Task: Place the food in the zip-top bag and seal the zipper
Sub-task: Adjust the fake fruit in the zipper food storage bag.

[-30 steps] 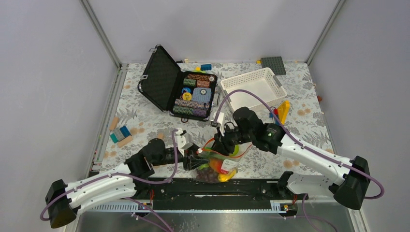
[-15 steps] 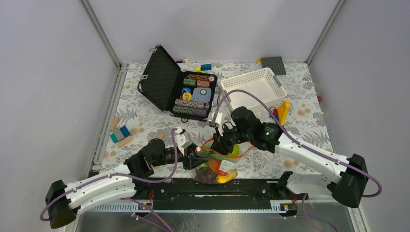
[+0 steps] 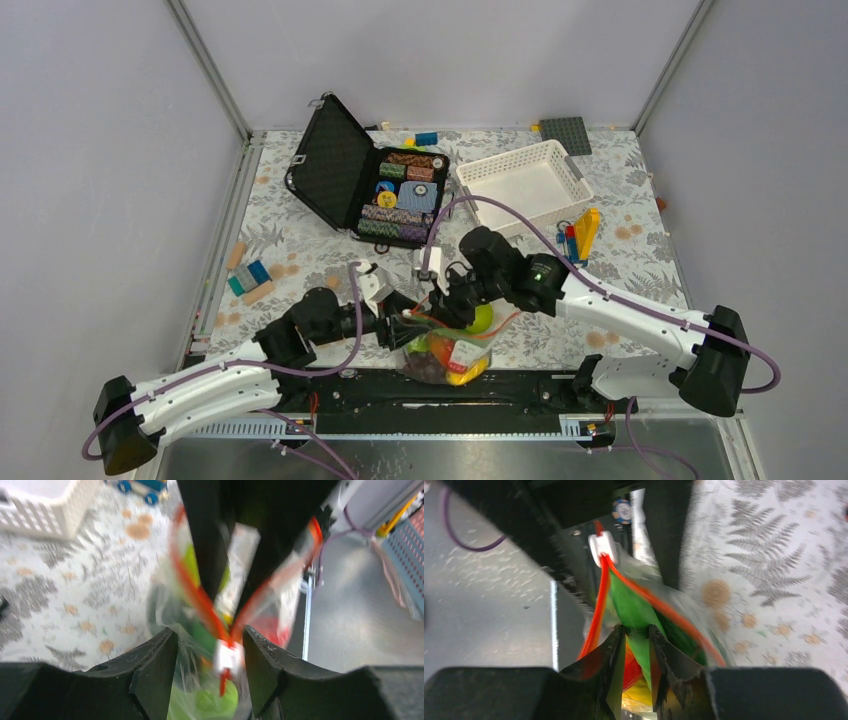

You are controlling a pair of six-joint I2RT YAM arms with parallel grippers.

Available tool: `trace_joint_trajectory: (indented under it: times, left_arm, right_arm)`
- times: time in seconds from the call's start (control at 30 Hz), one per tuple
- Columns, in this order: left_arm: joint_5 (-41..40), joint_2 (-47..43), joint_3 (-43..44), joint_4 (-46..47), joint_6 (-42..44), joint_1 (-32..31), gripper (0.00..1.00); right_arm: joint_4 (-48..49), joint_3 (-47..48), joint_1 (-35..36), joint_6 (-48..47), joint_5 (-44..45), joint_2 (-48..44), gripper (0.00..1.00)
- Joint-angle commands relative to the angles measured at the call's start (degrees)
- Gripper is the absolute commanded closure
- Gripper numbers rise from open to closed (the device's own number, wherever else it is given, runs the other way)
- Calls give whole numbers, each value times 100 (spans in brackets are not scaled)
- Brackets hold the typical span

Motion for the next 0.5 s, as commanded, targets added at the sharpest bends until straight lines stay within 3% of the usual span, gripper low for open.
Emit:
trace_joint_trajectory:
  times: [0.0,0.17,0.23,0.37,0.4,0.47]
  left_arm:
    - [-473,-84,231,1567,-95,43,48]
    - [-363,-59,290,1639,-176,43,44]
    - [-270,-26,332,1575,-148,43,57]
    - [-248,92,428,1356,-94,41,94]
    - [-270,118,439,1329,-88,43,100]
    - [-318,140,440,1325,-92,43,100]
  right_arm:
    - [-220,-22,408,-166,-916,34,82]
    - [-160,-52,416,-299,-1062,56,82]
    - [-106,-44,420,-247,-830,54,82]
    - [-39,-45,416,-161,-302,-173,81]
    - [-21,-73,418,-153,-154,-292,77]
    - [-48,-152,416,-160,205,-561,64]
